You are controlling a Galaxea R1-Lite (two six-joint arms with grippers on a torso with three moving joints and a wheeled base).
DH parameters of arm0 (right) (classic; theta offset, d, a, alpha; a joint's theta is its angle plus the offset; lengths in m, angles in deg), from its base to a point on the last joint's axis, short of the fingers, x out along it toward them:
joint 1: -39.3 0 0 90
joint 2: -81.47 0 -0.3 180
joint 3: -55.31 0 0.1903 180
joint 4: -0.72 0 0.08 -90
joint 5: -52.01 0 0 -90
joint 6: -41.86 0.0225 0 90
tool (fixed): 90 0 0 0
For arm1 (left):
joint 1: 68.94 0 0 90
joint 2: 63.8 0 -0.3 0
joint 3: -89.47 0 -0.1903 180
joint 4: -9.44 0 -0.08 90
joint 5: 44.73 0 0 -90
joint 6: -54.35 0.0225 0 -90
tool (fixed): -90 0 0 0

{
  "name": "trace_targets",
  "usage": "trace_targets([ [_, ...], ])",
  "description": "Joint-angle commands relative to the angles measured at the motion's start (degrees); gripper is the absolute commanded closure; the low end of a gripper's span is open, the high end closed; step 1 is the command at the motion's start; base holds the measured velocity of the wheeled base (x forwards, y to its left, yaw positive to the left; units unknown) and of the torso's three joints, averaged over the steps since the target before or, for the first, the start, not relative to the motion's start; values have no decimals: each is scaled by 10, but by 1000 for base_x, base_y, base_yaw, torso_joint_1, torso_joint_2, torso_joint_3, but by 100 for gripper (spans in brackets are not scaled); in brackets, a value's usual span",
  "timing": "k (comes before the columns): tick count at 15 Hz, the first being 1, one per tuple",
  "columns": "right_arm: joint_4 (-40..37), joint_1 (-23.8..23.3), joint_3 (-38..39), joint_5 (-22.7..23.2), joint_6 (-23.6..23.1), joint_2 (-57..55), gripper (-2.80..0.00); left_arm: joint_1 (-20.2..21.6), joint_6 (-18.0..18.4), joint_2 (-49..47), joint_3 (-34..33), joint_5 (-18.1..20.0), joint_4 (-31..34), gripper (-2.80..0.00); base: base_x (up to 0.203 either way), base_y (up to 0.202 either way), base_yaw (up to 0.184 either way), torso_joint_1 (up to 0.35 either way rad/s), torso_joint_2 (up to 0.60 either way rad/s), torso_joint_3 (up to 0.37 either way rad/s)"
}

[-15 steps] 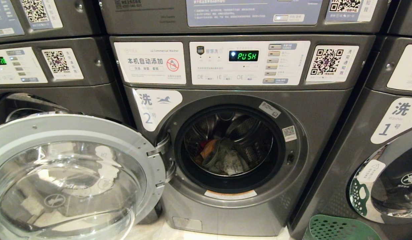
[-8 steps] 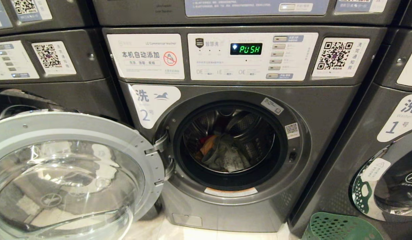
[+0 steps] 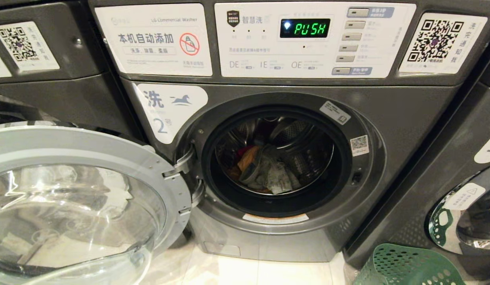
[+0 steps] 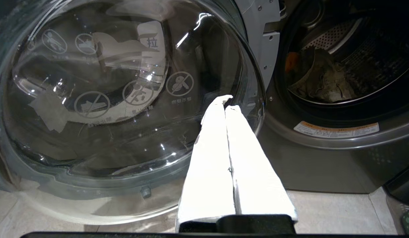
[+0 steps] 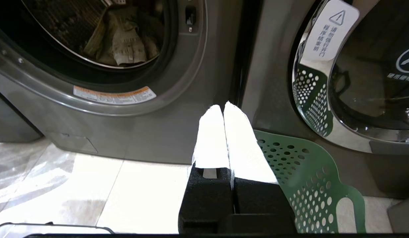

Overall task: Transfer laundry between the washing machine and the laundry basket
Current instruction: Pick a cloth and place it into the basket

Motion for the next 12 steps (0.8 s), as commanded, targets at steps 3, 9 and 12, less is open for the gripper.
trace_targets([
  [3, 0, 0, 0, 0, -2, 0, 0, 0, 0, -1, -23, 0, -1, 0, 0, 0, 0, 1, 3, -201],
  [9, 0, 0, 0, 1, -7, 0, 0, 0, -2, -1, -23, 0, -1, 0, 0, 0, 0, 6, 5, -200],
  [12, 0, 0, 0, 1, -8, 0, 0, 0, -2, -1, -23, 0, -1, 0, 0, 0, 0, 6, 2, -199],
])
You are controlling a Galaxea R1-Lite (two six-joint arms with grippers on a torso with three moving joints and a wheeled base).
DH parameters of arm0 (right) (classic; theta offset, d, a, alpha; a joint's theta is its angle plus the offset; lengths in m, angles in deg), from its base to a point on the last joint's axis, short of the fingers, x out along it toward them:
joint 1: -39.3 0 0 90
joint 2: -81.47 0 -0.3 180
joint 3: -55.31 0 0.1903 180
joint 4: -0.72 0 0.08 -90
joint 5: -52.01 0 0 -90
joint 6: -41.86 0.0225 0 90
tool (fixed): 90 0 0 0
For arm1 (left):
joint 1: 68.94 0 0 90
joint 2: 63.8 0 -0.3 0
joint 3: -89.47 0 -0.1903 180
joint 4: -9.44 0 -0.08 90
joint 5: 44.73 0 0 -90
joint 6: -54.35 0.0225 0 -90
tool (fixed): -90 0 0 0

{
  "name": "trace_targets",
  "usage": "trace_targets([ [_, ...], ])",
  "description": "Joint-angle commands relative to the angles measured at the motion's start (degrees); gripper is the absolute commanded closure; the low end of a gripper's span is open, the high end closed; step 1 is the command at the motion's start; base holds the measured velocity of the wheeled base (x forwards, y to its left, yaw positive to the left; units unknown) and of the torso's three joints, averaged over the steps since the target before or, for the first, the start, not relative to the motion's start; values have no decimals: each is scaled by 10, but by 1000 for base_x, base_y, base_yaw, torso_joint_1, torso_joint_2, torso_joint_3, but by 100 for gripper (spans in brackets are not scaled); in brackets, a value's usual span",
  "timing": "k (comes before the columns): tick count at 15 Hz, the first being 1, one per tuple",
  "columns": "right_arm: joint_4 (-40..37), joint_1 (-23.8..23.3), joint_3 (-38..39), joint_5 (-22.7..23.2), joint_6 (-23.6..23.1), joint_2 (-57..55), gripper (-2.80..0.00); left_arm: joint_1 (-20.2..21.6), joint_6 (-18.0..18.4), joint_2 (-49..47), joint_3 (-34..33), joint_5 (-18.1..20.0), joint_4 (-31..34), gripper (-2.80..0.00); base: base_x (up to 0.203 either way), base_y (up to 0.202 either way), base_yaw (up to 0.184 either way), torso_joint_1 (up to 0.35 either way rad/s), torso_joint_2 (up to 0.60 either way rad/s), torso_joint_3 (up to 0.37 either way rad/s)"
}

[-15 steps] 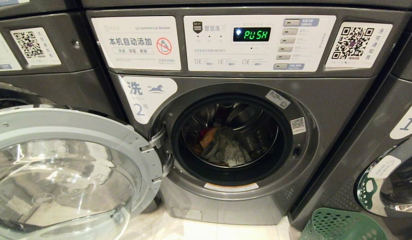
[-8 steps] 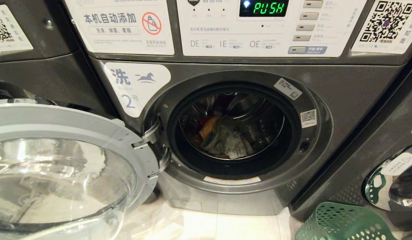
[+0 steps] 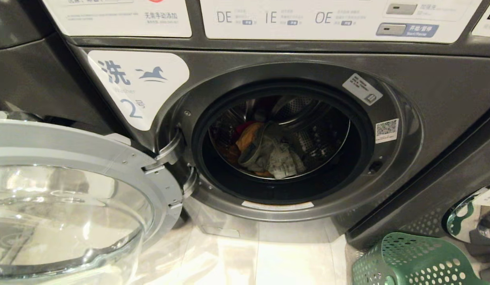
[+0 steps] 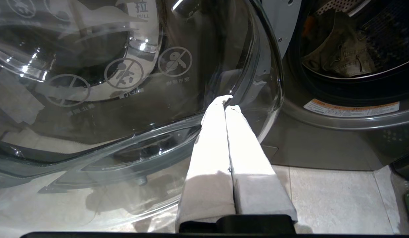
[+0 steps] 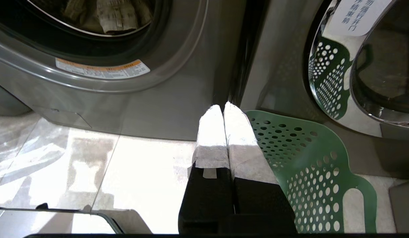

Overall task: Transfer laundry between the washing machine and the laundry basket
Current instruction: Pick a cloth and place it into the basket

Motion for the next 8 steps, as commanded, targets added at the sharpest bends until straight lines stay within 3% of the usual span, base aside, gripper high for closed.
trace_targets([
  [1, 0, 0, 0, 0, 0, 0, 0, 0, 0, -1, -23, 0, -1, 0, 0, 0, 0, 5, 5, -202],
  [8, 0, 0, 0, 2, -17, 0, 0, 0, 0, -1, -23, 0, -1, 0, 0, 0, 0, 2, 4, -168],
])
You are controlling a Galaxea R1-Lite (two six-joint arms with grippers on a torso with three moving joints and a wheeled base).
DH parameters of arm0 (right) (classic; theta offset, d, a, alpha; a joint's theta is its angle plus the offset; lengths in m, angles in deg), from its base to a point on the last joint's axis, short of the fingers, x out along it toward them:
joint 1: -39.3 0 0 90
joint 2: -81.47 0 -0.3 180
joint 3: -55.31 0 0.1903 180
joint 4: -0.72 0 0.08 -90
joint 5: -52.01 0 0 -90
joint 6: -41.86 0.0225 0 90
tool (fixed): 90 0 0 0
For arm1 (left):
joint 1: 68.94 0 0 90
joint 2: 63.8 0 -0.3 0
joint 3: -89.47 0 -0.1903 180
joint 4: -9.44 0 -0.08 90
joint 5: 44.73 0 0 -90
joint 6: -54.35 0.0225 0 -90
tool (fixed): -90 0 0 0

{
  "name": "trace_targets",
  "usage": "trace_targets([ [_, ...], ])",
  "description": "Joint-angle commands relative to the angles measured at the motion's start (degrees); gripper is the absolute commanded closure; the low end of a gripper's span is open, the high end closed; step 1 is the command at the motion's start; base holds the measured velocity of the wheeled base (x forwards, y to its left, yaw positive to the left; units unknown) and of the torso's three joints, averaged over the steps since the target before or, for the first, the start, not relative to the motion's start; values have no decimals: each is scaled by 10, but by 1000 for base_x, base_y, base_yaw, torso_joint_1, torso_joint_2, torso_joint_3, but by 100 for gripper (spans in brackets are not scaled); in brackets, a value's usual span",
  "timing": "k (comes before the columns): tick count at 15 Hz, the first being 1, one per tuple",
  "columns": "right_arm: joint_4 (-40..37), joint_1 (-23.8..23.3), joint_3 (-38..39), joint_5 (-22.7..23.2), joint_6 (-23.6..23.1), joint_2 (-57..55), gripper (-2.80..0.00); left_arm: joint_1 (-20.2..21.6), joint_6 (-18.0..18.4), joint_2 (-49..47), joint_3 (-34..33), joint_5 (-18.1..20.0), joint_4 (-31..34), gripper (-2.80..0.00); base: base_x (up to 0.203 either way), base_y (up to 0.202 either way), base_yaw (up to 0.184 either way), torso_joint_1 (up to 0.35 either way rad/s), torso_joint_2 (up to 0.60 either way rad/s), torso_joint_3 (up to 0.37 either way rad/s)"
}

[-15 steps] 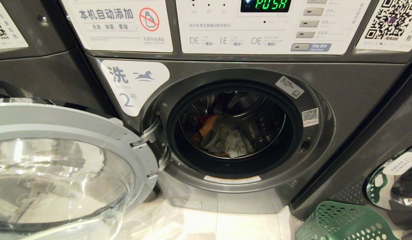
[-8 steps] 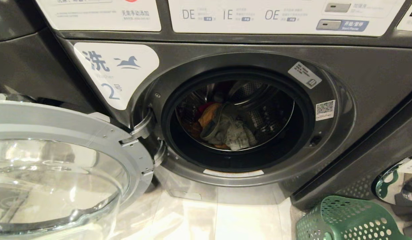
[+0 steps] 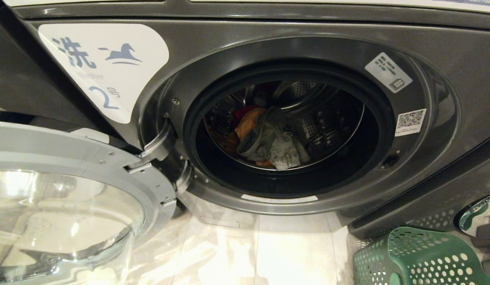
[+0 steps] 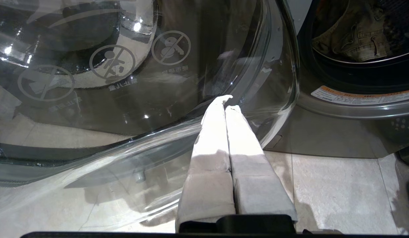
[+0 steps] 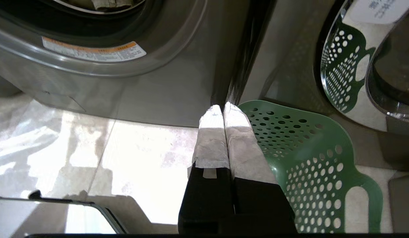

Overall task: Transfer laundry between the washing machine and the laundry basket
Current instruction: Pick a cloth and place it into the basket

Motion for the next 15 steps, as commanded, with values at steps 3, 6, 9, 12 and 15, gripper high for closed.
trace_targets([
  [3, -4, 0, -8, -1, -35, 0, 0, 0, 0, -1, -23, 0, 0, 0, 0, 0, 0, 1, 1, -12],
  [6, -34, 0, -122, -1, -28, -28, 0, 0, 25, -1, -23, 2, 2, 0, 0, 0, 0, 0, 0, 0],
  [9, -136, 0, -252, 73, -27, -106, 0, 0, 56, -1, -23, 18, 2, 0, 0, 0, 0, 0, 0, 0],
  [12, -149, 1, -287, 180, -72, -170, 0, 0, 44, -1, -23, 16, 2, 0, 0, 0, 0, 0, 0, 0],
  [15, -151, -2, -258, 315, -133, -225, 0, 0, 43, -1, -23, 16, 2, 0, 0, 0, 0, 0, 0, 0],
])
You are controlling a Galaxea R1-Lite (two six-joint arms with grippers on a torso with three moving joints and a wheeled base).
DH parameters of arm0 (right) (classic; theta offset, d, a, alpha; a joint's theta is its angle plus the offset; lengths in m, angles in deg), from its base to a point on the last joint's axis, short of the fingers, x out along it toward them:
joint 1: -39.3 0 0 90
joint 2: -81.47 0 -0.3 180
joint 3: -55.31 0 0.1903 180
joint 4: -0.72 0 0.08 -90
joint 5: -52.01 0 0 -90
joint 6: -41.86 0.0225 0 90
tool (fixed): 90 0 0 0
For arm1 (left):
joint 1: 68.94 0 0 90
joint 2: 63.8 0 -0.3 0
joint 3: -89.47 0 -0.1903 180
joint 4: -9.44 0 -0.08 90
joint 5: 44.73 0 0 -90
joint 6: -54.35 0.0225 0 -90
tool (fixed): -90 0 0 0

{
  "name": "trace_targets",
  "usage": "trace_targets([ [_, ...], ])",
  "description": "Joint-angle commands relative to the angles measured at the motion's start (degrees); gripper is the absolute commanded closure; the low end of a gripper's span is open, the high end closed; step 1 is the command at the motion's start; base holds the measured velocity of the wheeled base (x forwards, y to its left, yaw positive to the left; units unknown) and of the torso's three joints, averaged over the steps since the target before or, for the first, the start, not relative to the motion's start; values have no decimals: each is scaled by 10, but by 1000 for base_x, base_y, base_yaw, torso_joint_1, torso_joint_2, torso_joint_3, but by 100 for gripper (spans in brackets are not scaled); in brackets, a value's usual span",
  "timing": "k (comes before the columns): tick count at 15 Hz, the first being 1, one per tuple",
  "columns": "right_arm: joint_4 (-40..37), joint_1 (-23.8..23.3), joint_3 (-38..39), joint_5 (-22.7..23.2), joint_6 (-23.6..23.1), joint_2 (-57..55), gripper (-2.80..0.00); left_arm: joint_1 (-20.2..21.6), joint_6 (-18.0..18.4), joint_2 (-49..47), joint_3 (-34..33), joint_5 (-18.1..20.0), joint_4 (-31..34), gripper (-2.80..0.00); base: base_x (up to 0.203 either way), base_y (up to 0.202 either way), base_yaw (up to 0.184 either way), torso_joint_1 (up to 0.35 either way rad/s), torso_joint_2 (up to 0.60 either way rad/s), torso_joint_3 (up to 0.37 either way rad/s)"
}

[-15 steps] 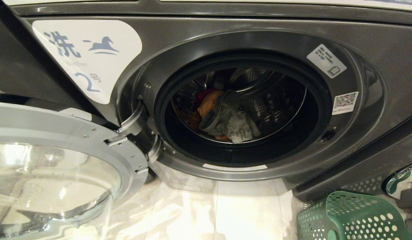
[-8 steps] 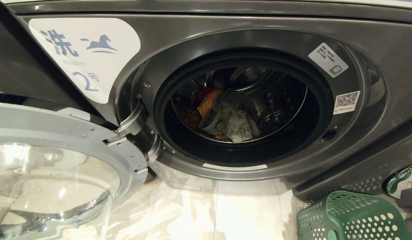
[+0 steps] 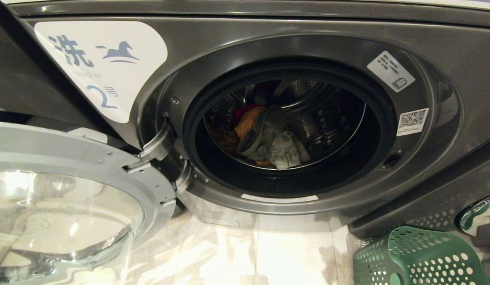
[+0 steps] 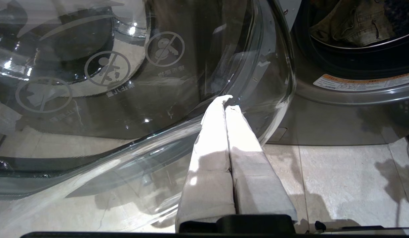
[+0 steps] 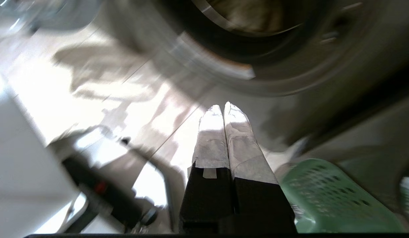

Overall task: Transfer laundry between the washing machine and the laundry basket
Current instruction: Pick a cloth and place it into the basket

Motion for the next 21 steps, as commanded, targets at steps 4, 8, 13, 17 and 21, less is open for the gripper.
trace_targets([
  [4, 0, 0, 88, 116, -106, -80, 0, 0, -2, -1, -23, -1, -2, 0, 0, 0, 0, 0, 0, 0],
  [8, 81, 1, 86, 117, -112, -208, 0, 0, -4, -1, -23, -1, -2, 0, 0, 0, 0, 0, 0, 0],
  [13, 326, 27, 54, 113, -112, -469, 0, 0, -4, -1, -23, -1, -1, 0, 0, 0, 0, 0, 0, 0],
  [17, 427, 153, 31, 89, -107, -544, 0, 0, -4, -1, -23, -1, -1, 0, 0, 0, 0, 0, 0, 0],
  [21, 433, 240, 30, 38, -93, -552, 0, 0, -4, -1, -23, -1, -1, 0, 0, 0, 0, 0, 0, 0],
])
